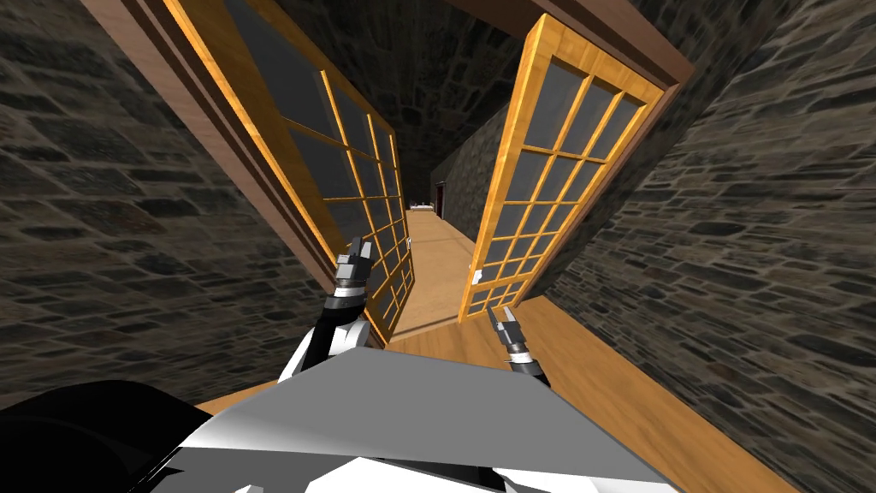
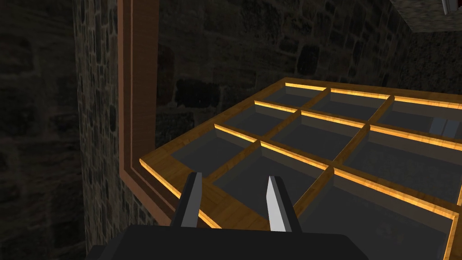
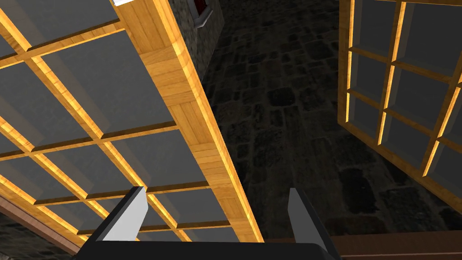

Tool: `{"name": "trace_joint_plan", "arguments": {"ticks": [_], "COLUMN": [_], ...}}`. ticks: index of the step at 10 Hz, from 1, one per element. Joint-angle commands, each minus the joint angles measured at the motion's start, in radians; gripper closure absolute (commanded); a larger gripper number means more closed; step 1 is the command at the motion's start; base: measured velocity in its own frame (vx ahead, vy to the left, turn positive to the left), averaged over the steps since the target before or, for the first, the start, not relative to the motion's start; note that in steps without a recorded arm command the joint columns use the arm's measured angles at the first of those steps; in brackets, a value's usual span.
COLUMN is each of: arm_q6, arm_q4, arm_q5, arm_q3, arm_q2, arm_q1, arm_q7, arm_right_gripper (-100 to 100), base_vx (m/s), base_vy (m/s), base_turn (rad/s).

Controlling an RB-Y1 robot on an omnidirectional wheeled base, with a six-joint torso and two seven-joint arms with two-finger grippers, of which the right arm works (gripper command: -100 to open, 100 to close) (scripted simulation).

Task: Push the door open

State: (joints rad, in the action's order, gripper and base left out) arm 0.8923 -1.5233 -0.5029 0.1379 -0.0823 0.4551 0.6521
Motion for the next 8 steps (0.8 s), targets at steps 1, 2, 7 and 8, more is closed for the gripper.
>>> {"name": "trace_joint_plan", "arguments": {"ticks": [1,2,7,8], "arm_q6": [0.009,0.021,0.054,0.059], "arm_q4": [0.026,0.06,0.158,0.174], "arm_q5": [-0.016,-0.033,-0.083,-0.091], "arm_q3": [0.004,0.011,0.031,0.034], "arm_q2": [0.005,0.01,0.028,0.032], "arm_q1": [-0.001,-0.003,-0.01,-0.011], "arm_q7": [0.031,0.065,0.161,0.176], "arm_right_gripper": [-100,-100,-100,-100], "base_vx": [0.087,0.102,0.1,0.099], "base_vy": [-0.085,-0.091,-0.097,-0.096], "base_turn": [0.049,0.085,0.067,0.043]}}
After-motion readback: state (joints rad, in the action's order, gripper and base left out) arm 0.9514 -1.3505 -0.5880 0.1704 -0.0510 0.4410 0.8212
